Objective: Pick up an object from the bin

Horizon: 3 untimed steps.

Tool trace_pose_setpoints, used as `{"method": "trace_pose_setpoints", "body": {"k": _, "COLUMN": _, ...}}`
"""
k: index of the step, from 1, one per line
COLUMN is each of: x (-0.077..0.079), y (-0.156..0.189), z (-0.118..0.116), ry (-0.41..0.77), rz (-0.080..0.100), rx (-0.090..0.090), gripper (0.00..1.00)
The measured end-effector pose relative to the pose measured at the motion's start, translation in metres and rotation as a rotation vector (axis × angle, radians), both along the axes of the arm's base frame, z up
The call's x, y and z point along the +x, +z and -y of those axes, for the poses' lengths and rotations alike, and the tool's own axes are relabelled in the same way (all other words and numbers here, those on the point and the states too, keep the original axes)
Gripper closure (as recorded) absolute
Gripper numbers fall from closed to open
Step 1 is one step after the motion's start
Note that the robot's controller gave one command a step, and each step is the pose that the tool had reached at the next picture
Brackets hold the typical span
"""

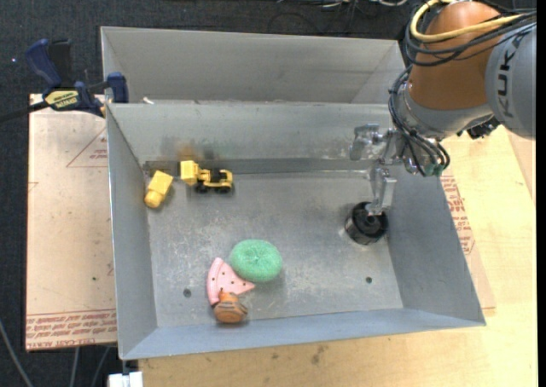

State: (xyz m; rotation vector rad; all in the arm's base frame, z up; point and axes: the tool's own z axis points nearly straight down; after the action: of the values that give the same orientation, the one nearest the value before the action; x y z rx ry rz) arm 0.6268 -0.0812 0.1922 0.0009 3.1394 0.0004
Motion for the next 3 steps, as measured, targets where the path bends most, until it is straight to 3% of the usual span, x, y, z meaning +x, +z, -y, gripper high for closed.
{"method": "trace_pose_setpoints", "body": {"k": 1, "x": -0.004, "y": -0.065, "z": 0.037, "ry": 0.071, "rz": 0.005, "rx": -0.001, "gripper": 0.00}}
{"method": "trace_pose_setpoints", "body": {"k": 2, "x": -0.003, "y": -0.071, "z": 0.057, "ry": 0.197, "rz": -0.003, "rx": 0.001, "gripper": 0.00}}
{"method": "trace_pose_setpoints", "body": {"k": 3, "x": -0.010, "y": -0.064, "z": 0.060, "ry": 0.015, "rz": 0.002, "rx": 0.001, "gripper": 0.00}}
